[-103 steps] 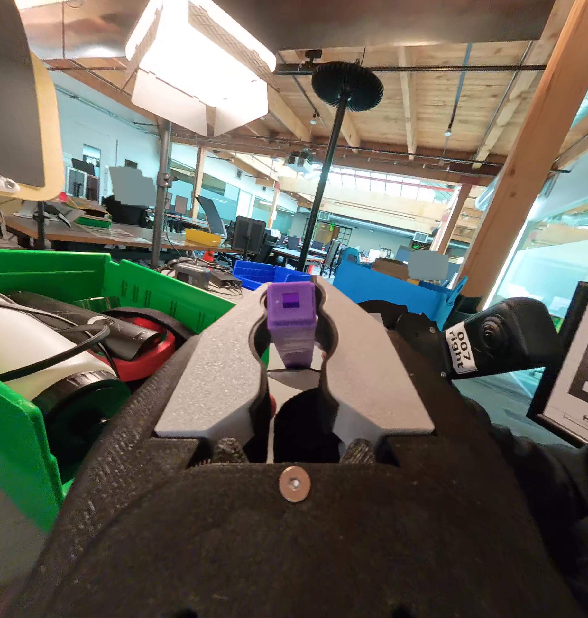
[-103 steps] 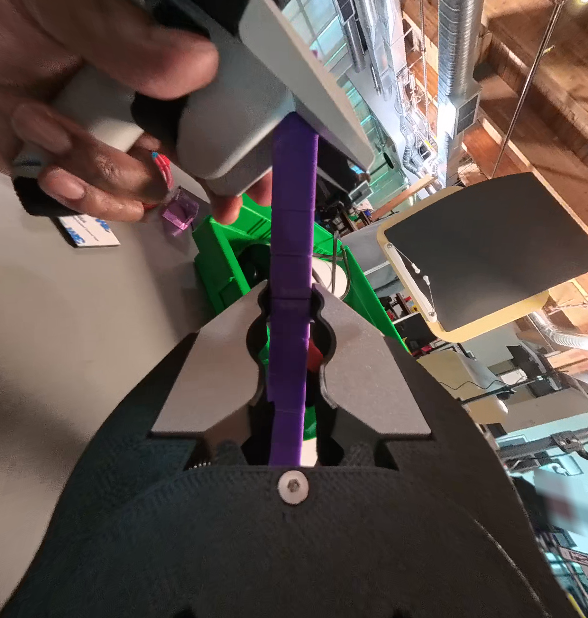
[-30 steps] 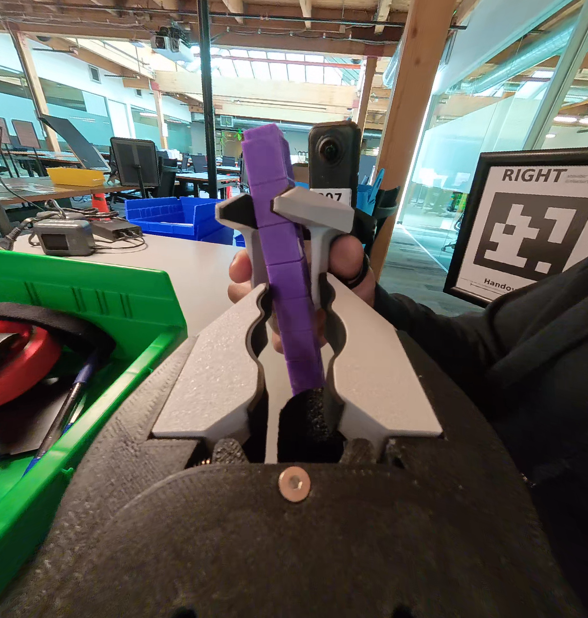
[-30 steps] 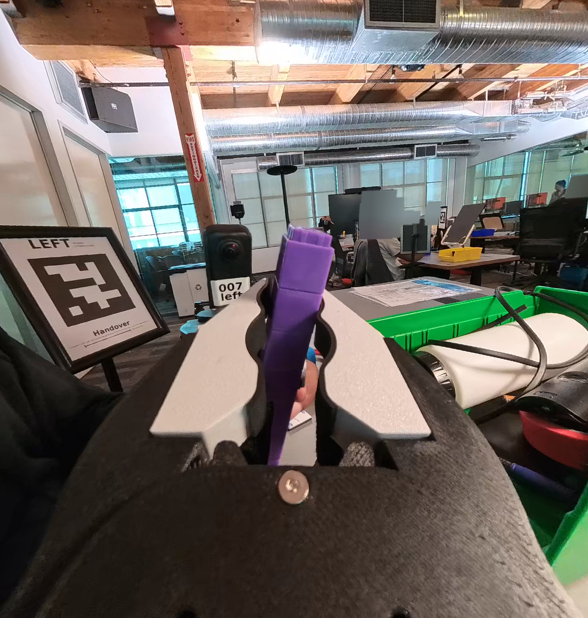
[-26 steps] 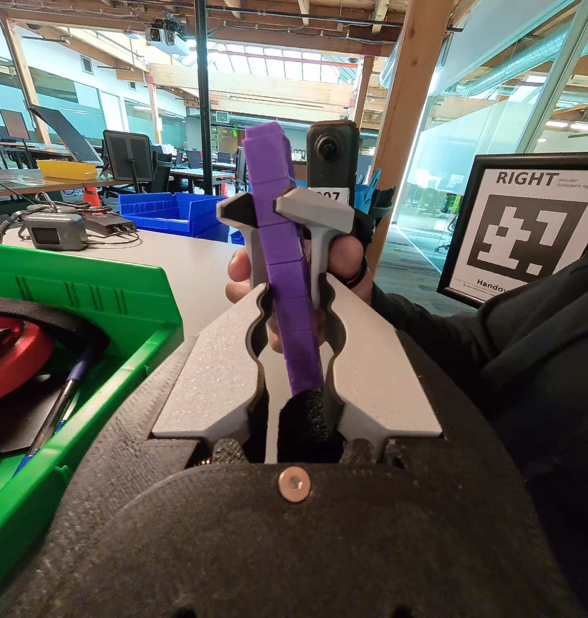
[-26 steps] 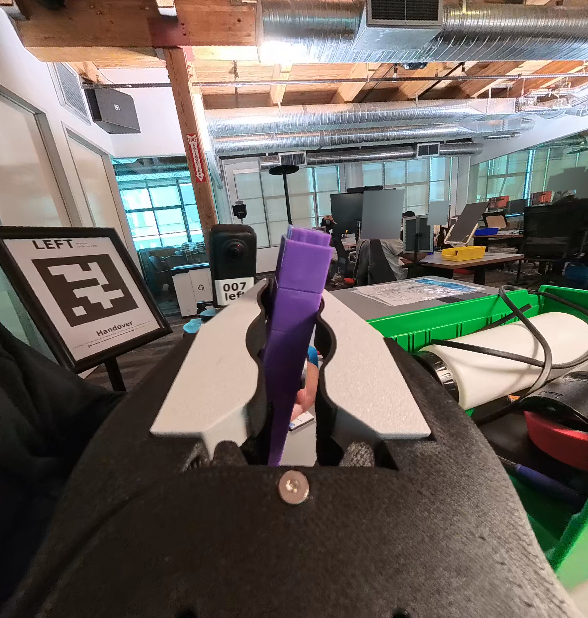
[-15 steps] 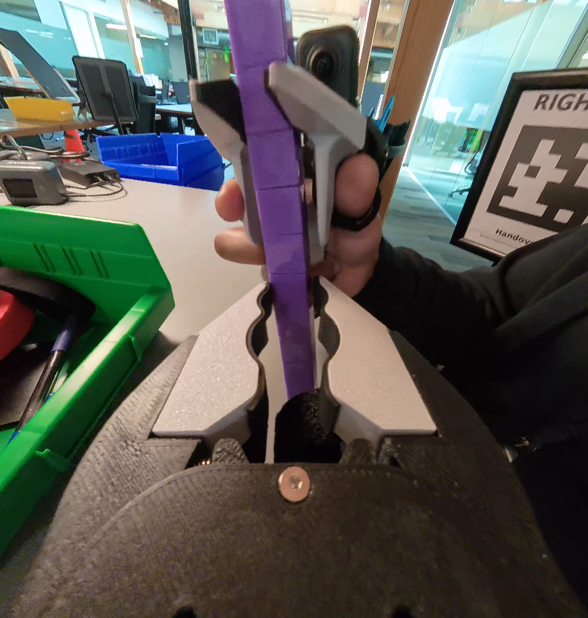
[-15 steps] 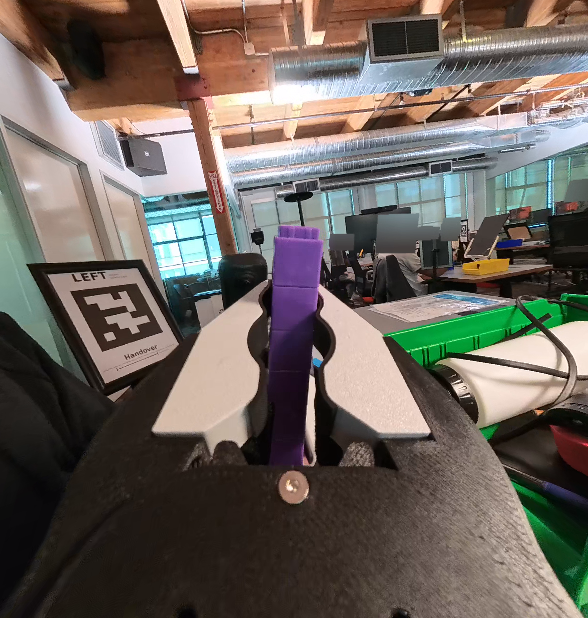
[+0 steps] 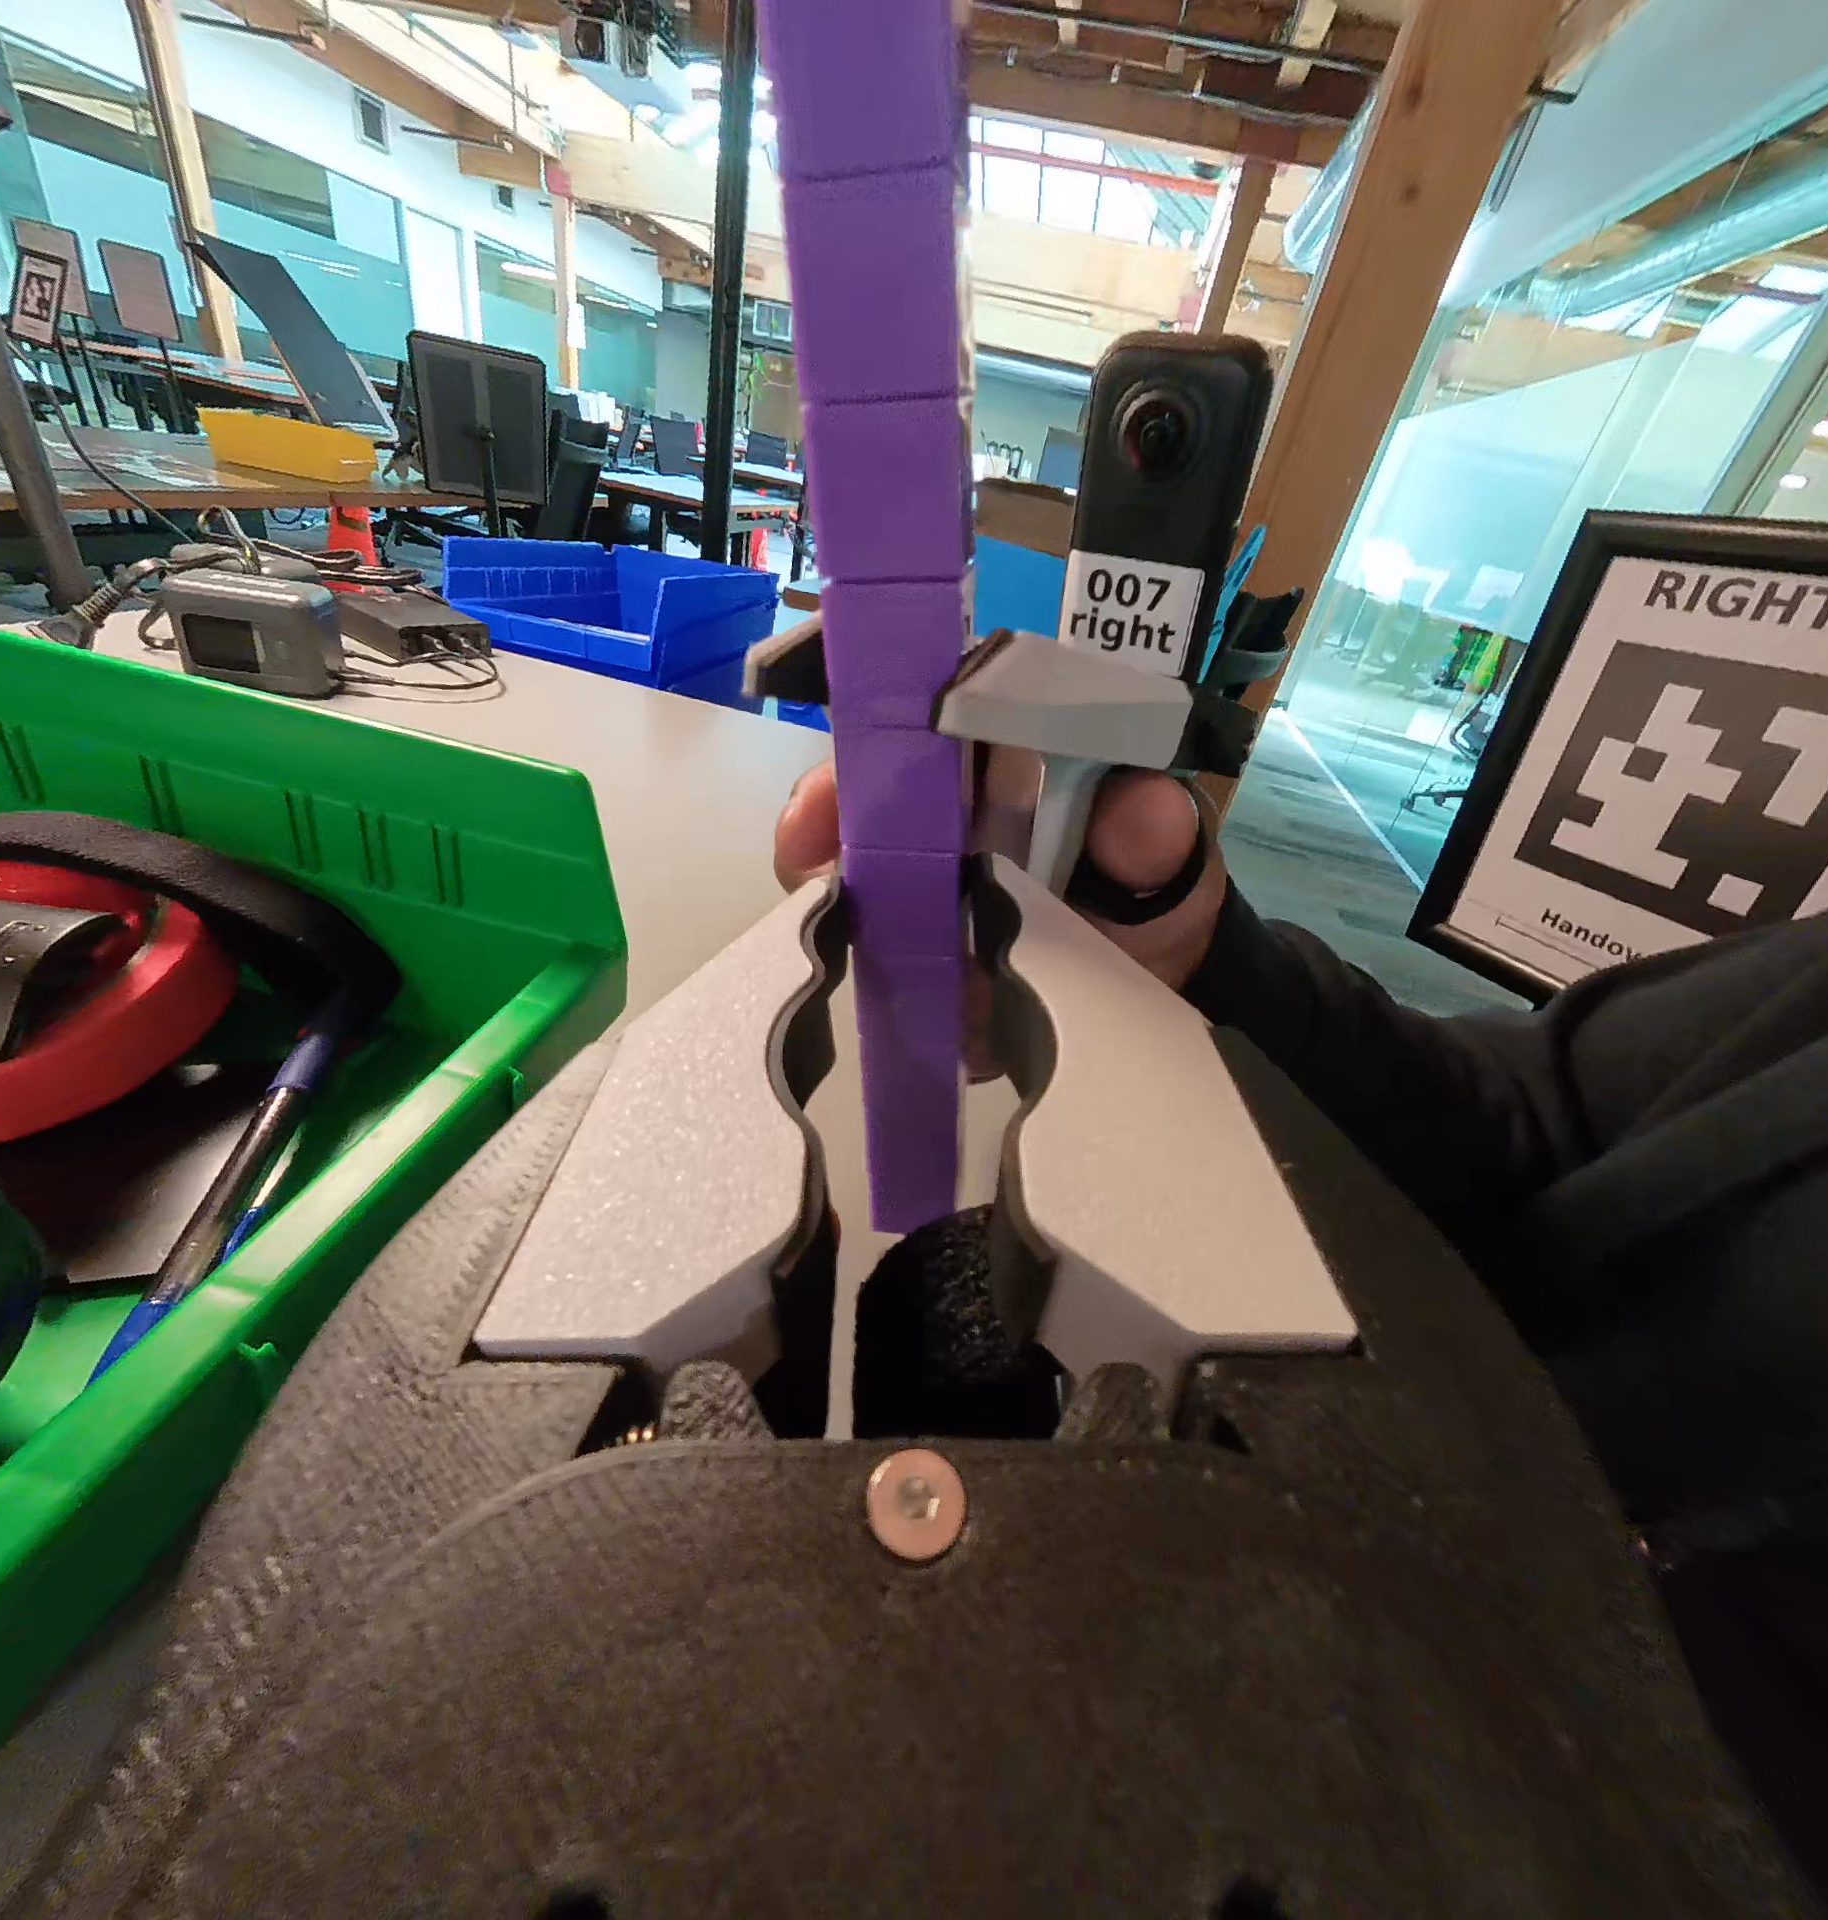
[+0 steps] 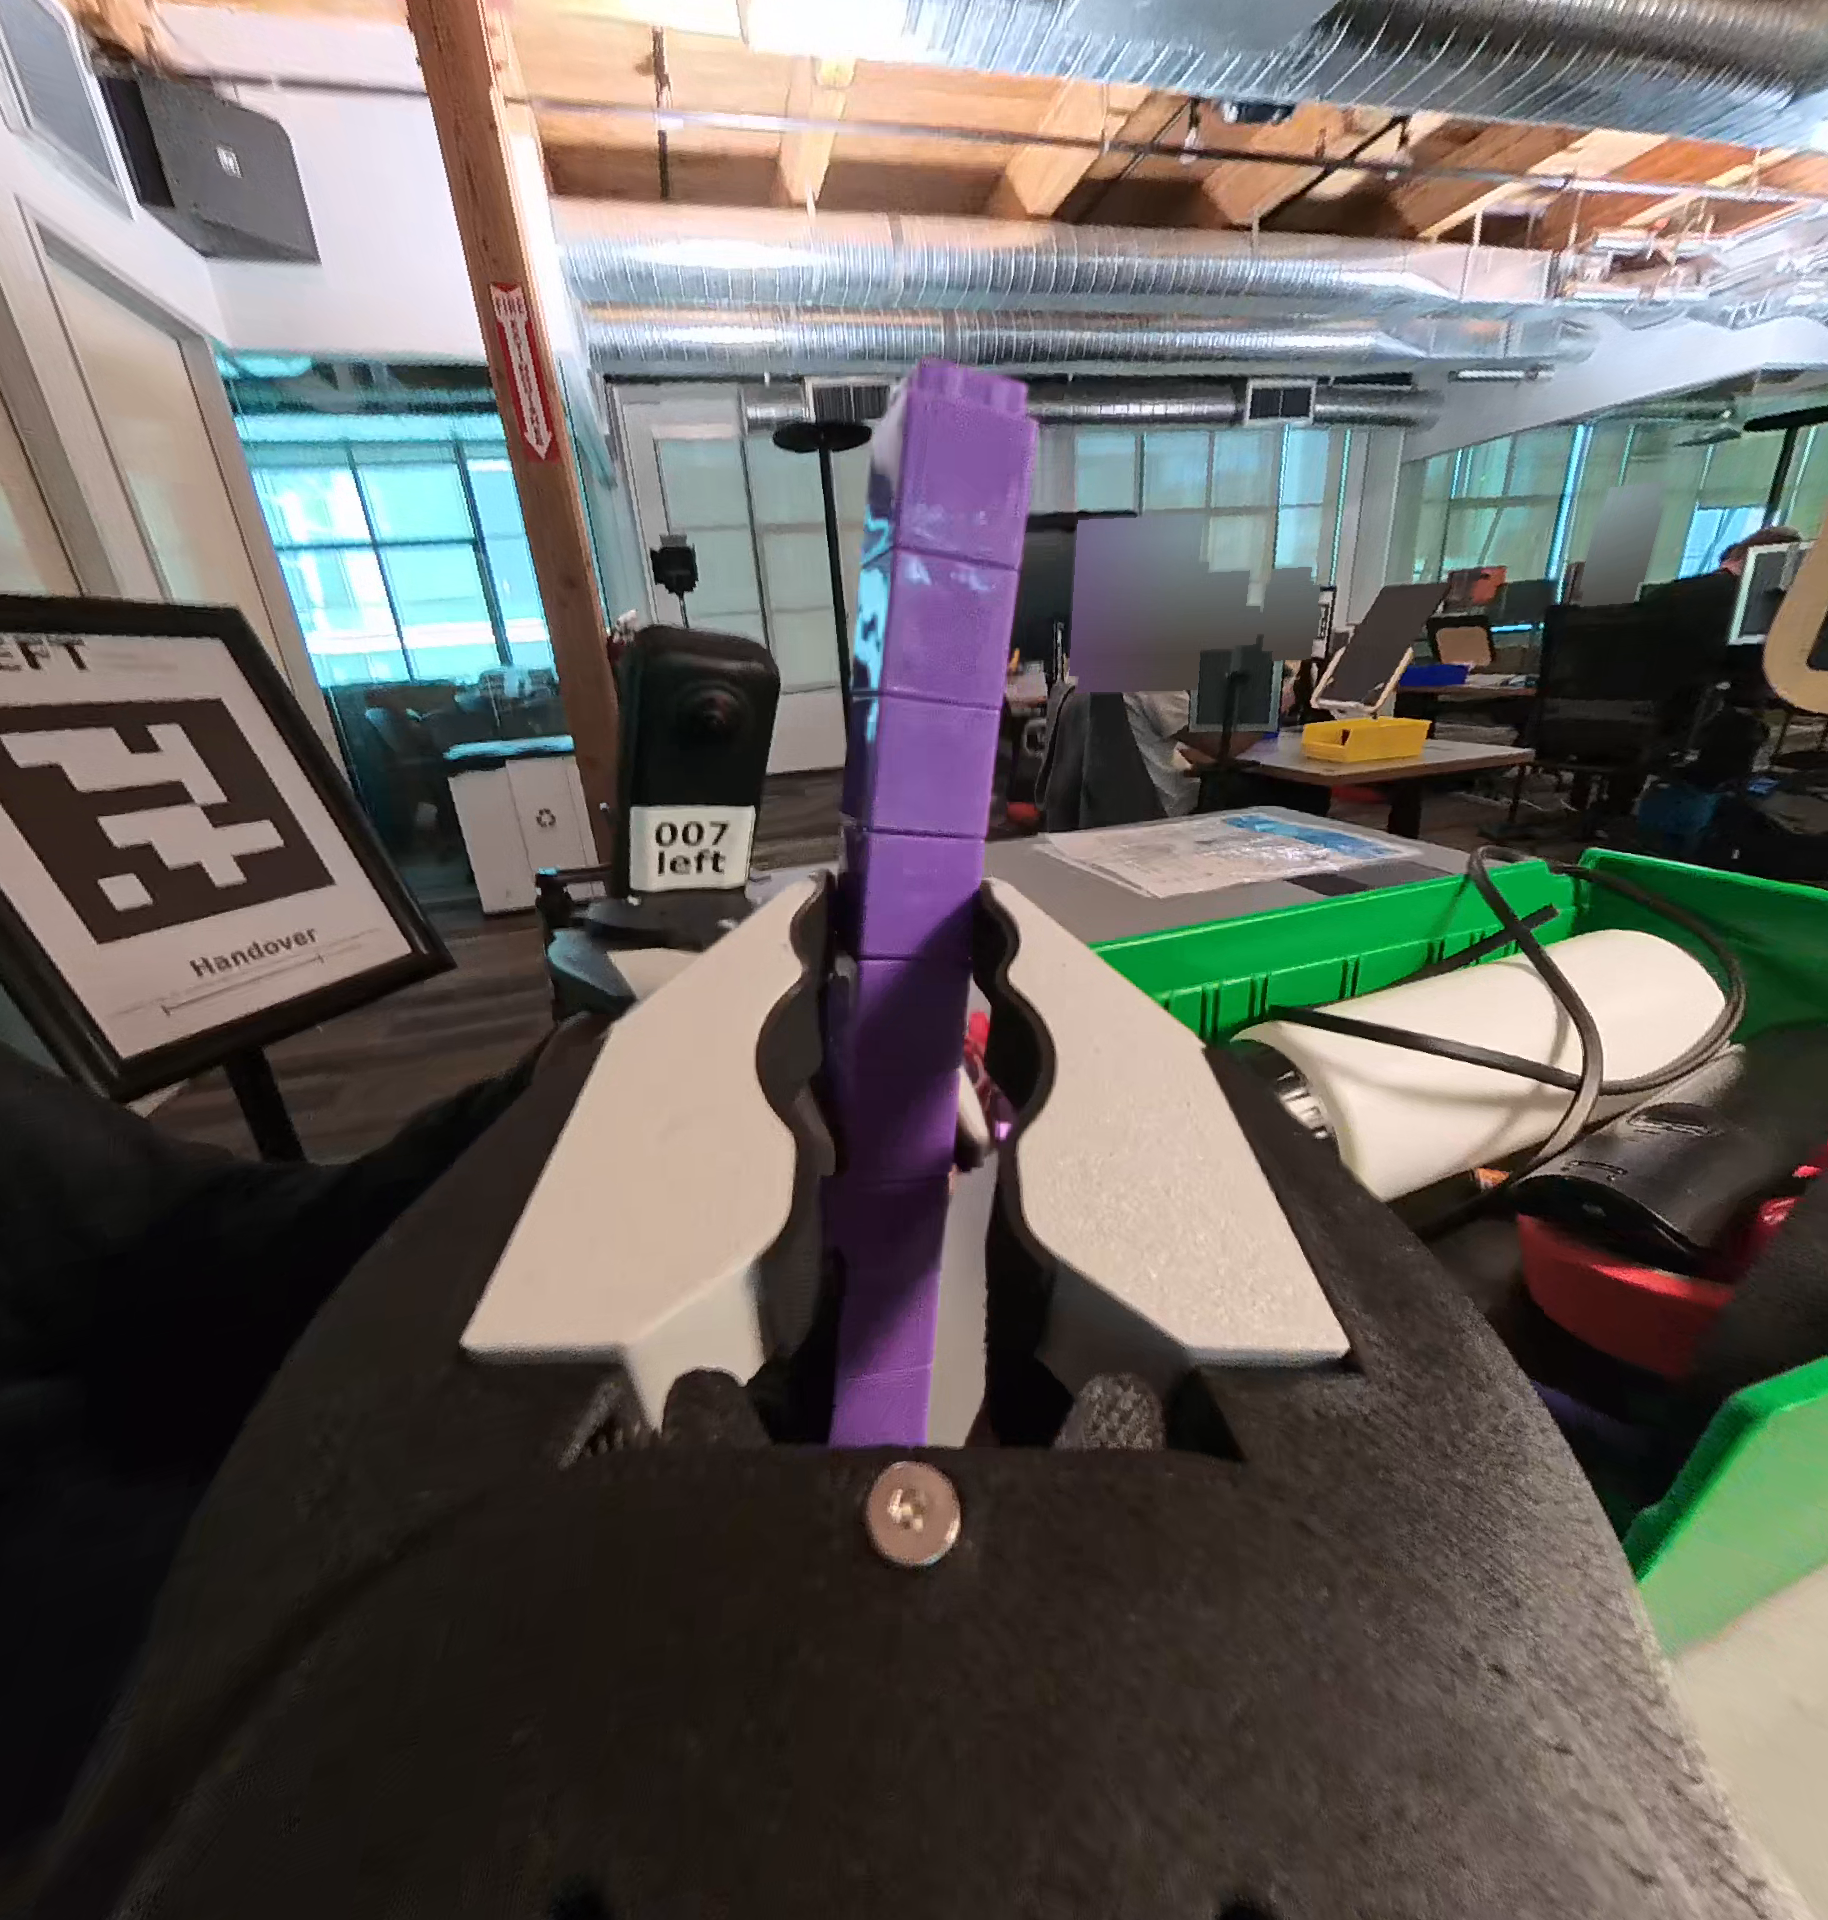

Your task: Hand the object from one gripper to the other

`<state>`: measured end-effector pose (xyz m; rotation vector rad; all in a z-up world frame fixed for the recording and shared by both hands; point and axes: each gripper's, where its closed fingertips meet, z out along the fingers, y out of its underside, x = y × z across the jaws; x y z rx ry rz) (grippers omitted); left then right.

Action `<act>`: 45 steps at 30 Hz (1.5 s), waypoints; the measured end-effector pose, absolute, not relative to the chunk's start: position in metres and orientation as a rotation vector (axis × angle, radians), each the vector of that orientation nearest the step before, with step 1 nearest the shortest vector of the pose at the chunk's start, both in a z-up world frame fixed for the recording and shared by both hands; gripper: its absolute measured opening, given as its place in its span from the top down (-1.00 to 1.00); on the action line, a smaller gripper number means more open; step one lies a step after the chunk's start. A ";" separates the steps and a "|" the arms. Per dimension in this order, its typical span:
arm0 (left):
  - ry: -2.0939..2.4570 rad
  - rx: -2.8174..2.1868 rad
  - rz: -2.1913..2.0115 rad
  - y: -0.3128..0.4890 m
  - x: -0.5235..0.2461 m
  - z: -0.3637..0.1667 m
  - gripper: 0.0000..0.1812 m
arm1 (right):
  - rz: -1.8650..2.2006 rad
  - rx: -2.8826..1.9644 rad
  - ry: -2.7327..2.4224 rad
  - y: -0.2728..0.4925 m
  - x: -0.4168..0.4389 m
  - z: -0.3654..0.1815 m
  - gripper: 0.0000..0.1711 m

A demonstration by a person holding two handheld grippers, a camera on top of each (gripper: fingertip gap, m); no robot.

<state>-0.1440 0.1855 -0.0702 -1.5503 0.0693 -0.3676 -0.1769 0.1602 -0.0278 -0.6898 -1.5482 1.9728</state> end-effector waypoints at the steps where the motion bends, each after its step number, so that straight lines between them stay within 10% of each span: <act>1: 0.058 -1.552 -0.366 0.187 -0.145 -0.071 0.69 | 2.002 -0.687 -1.524 0.162 -0.175 -0.024 0.69; 15: -0.019 -1.364 -0.365 0.173 -0.163 -0.041 0.75 | 1.888 -0.683 -1.785 0.154 -0.170 -0.054 0.40; 29: -0.021 -1.337 -0.325 0.173 -0.164 -0.037 0.71 | 1.829 -0.639 -1.797 0.150 -0.169 -0.057 0.70; 45: -0.301 -1.105 -0.411 0.156 -0.209 -0.020 0.75 | 0.924 -0.341 -1.530 0.158 -0.202 -0.063 0.46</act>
